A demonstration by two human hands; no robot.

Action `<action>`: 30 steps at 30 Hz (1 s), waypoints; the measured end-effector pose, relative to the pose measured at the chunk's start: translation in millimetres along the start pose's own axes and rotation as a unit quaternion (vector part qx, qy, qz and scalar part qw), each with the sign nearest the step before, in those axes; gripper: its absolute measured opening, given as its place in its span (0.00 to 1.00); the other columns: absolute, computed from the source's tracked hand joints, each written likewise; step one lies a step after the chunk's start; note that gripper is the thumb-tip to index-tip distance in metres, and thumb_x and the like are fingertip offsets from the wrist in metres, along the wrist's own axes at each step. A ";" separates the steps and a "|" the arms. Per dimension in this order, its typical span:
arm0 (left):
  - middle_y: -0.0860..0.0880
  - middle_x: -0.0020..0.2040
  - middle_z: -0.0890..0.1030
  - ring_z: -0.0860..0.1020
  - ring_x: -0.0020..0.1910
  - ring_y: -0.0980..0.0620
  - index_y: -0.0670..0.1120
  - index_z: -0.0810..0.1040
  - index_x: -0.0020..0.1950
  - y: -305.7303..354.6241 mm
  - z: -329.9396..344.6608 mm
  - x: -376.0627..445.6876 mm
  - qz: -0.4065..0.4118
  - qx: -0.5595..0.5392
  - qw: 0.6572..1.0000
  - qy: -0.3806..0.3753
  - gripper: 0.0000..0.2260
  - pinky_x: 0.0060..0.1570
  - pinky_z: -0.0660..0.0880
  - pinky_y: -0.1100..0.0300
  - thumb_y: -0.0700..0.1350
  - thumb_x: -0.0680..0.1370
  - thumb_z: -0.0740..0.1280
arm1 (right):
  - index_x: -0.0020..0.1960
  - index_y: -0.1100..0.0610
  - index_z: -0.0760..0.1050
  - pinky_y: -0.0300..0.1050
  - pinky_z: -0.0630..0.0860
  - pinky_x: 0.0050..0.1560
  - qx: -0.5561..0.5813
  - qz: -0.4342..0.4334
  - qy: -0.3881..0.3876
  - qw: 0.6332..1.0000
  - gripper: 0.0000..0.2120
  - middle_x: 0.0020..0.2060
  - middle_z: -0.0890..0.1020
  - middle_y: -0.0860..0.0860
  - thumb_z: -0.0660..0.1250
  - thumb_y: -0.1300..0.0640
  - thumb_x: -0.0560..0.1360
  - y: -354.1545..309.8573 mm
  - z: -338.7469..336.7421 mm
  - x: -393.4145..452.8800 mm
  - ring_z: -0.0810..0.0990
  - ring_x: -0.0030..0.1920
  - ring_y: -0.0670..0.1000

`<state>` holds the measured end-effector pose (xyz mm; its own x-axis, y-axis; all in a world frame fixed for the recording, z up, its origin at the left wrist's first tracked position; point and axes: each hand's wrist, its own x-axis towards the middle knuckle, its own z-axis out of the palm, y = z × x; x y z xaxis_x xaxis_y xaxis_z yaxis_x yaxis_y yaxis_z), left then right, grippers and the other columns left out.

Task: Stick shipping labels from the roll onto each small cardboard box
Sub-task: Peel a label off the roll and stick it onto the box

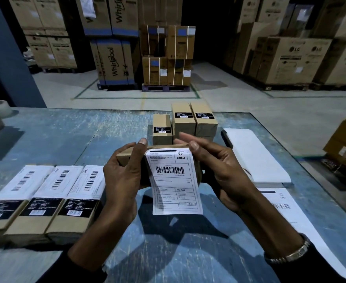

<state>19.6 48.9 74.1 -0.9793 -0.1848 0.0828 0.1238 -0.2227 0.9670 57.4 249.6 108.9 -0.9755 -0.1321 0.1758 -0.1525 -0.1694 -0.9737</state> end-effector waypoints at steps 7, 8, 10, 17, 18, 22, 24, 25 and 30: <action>0.42 0.49 0.89 0.89 0.47 0.41 0.42 0.84 0.63 1.7 1.9 -2.6 -0.005 0.017 1.000 -0.001 0.21 0.42 0.86 0.49 0.58 0.80 0.72 | 0.72 0.55 0.78 0.53 0.84 0.60 0.054 0.038 -0.036 0.997 0.20 0.67 0.84 0.52 0.65 0.55 0.81 -4.5 -10.9 1.0 0.81 0.70 0.54; 0.42 0.48 0.89 0.89 0.46 0.41 0.42 0.84 0.62 1.7 2.2 -2.9 -0.010 0.019 1.000 -0.002 0.20 0.40 0.86 0.51 0.58 0.81 0.71 | 0.72 0.55 0.78 0.55 0.83 0.62 0.055 0.039 -0.039 0.997 0.21 0.67 0.84 0.52 0.65 0.54 0.81 -4.7 -10.9 0.7 0.81 0.70 0.54; 0.42 0.47 0.89 0.89 0.45 0.42 0.42 0.85 0.60 2.8 3.2 -4.1 -0.017 0.023 1.000 -0.003 0.19 0.37 0.84 0.54 0.57 0.81 0.71 | 0.71 0.54 0.79 0.58 0.82 0.63 0.046 0.035 -0.037 0.998 0.22 0.66 0.85 0.52 0.68 0.53 0.78 -3.5 -8.6 0.4 0.82 0.69 0.54; 0.46 0.49 0.89 0.88 0.51 0.43 0.45 0.77 0.69 -0.8 6.1 -2.2 -0.019 0.049 0.999 -0.008 0.31 0.47 0.87 0.41 0.67 0.78 0.70 | 0.66 0.52 0.82 0.57 0.88 0.48 0.023 0.026 0.009 0.999 0.21 0.60 0.88 0.52 0.73 0.53 0.73 -1.2 -6.6 2.7 0.87 0.60 0.53; 0.50 0.48 0.89 0.88 0.52 0.45 0.49 0.74 0.71 0.1 7.3 -2.8 -0.012 0.050 0.999 0.000 0.32 0.51 0.86 0.40 0.69 0.76 0.70 | 0.65 0.51 0.83 0.52 0.87 0.41 0.031 0.027 0.023 0.999 0.19 0.58 0.88 0.52 0.72 0.52 0.74 -1.7 -5.6 3.3 0.88 0.56 0.51; 0.59 0.54 0.85 0.84 0.59 0.53 0.62 0.67 0.75 2.2 9.3 -3.6 0.038 0.102 0.994 -0.023 0.37 0.66 0.79 0.39 0.74 0.70 0.73 | 0.65 0.54 0.84 0.39 0.77 0.27 0.090 0.041 0.076 0.992 0.18 0.47 0.88 0.53 0.70 0.52 0.76 -0.8 -2.7 5.0 0.85 0.41 0.45; 0.55 0.66 0.83 0.81 0.66 0.50 0.66 0.67 0.75 1.4 6.7 -1.2 0.059 0.148 0.987 -0.034 0.43 0.68 0.78 0.39 0.79 0.64 0.75 | 0.66 0.54 0.83 0.42 0.80 0.30 0.114 0.045 0.069 0.990 0.19 0.50 0.88 0.55 0.69 0.52 0.76 -0.4 -3.7 5.6 0.86 0.44 0.47; 0.53 0.69 0.82 0.81 0.68 0.49 0.67 0.68 0.74 1.5 5.2 -0.4 0.064 0.159 0.985 -0.036 0.45 0.68 0.78 0.38 0.80 0.61 0.74 | 0.67 0.54 0.83 0.43 0.81 0.31 0.119 0.045 0.062 0.990 0.20 0.51 0.88 0.55 0.69 0.51 0.77 -0.1 -4.2 5.6 0.86 0.46 0.49; 0.53 0.68 0.83 0.83 0.64 0.51 0.66 0.72 0.75 4.1 4.4 -1.4 0.064 0.151 0.986 -0.031 0.46 0.63 0.82 0.41 0.80 0.59 0.76 | 0.70 0.53 0.80 0.41 0.82 0.33 0.081 0.034 0.052 0.995 0.25 0.52 0.88 0.56 0.72 0.53 0.74 0.7 -7.6 5.8 0.87 0.49 0.50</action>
<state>20.8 52.5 79.0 -0.9679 -0.1319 0.2140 0.2024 0.0955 0.9746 50.5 256.1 108.1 -0.9951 -0.0484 0.0865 -0.0666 -0.3198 -0.9452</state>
